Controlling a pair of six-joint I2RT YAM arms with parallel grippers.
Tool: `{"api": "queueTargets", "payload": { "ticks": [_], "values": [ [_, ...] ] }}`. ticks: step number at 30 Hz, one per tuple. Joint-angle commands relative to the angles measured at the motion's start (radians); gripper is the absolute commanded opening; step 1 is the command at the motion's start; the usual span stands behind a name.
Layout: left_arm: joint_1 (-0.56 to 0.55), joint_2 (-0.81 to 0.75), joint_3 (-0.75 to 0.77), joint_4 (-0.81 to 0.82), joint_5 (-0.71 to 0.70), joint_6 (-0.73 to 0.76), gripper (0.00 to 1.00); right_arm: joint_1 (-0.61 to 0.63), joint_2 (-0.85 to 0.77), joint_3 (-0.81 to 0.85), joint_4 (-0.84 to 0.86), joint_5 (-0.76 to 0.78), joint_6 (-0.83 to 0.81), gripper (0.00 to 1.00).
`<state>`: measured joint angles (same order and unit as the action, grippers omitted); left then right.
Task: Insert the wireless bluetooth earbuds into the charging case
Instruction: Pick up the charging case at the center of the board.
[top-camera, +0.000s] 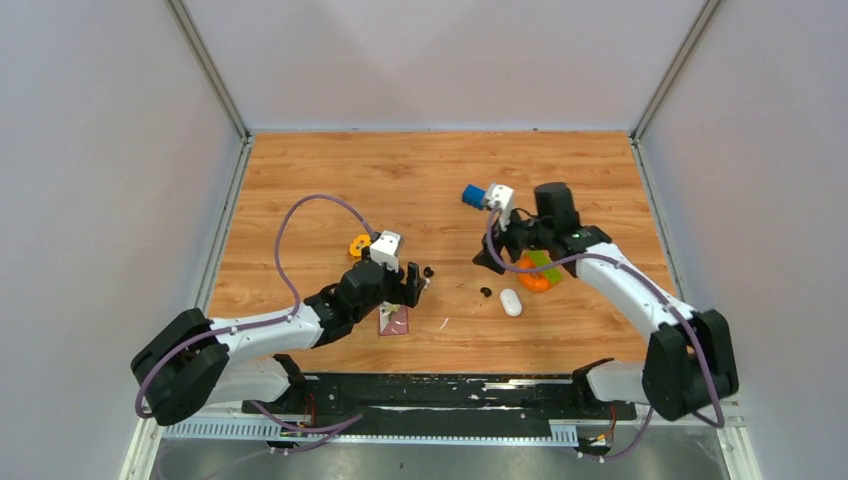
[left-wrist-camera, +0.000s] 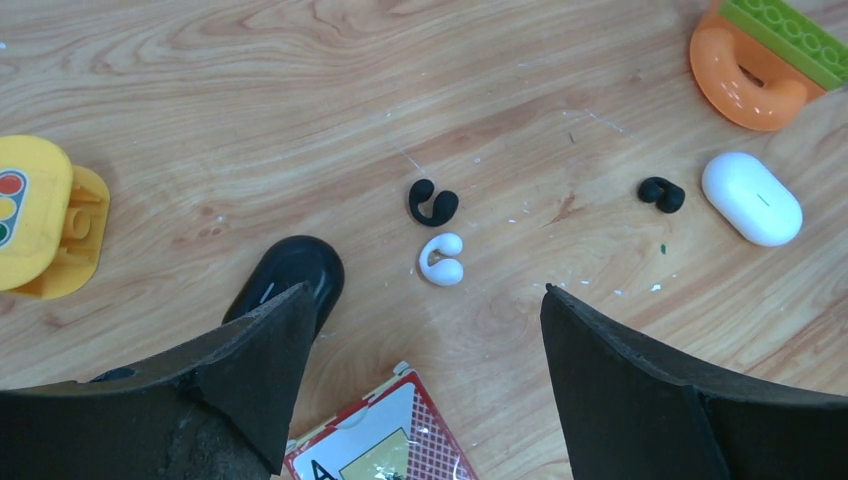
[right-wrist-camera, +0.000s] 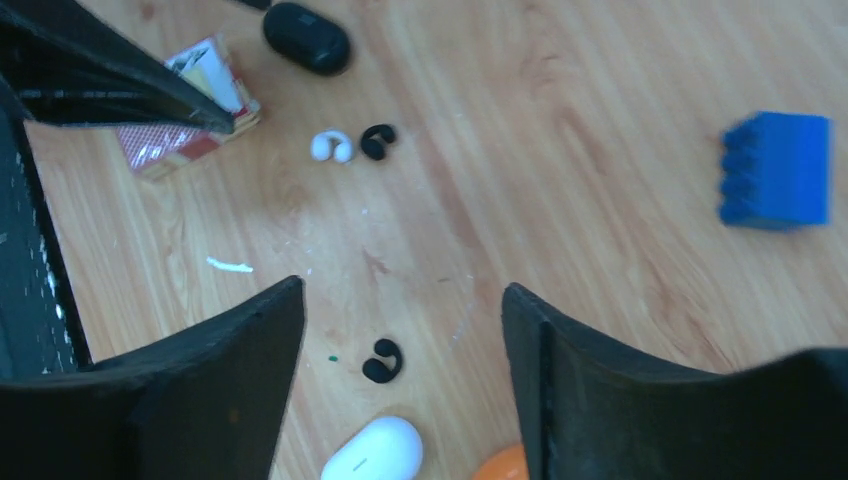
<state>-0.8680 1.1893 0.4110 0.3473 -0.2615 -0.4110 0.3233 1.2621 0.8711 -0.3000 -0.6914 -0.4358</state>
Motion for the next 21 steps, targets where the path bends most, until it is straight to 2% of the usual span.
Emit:
{"api": "queueTargets", "payload": {
  "ticks": [1,4,7,9,13,15,21],
  "values": [
    [0.001,-0.039,-0.015,0.076,-0.003,0.024,0.91,0.117,0.139,0.102,-0.121,0.041,-0.191,0.67],
    [0.001,-0.082,-0.028,0.071,-0.006,0.063,0.93,0.134,0.237,0.176,-0.169,0.038,-0.179,0.55],
    [0.001,-0.101,-0.033,0.055,0.017,0.092,0.91,0.135,0.286,0.231,-0.237,0.058,-0.164,0.51],
    [0.001,-0.087,-0.019,0.042,0.061,0.11,0.89,0.133,0.259,0.224,-0.255,0.119,-0.149,0.51],
    [0.001,-0.01,0.035,-0.004,0.115,0.092,0.88,0.12,0.142,0.169,-0.283,0.23,-0.1,0.62],
    [0.0,0.02,0.044,0.008,0.16,0.075,0.88,0.119,0.088,0.144,-0.313,0.29,-0.095,0.64],
    [0.0,0.05,0.054,0.014,0.187,0.057,0.88,0.117,-0.019,0.038,-0.356,0.448,-0.135,0.64]
  ]
}}
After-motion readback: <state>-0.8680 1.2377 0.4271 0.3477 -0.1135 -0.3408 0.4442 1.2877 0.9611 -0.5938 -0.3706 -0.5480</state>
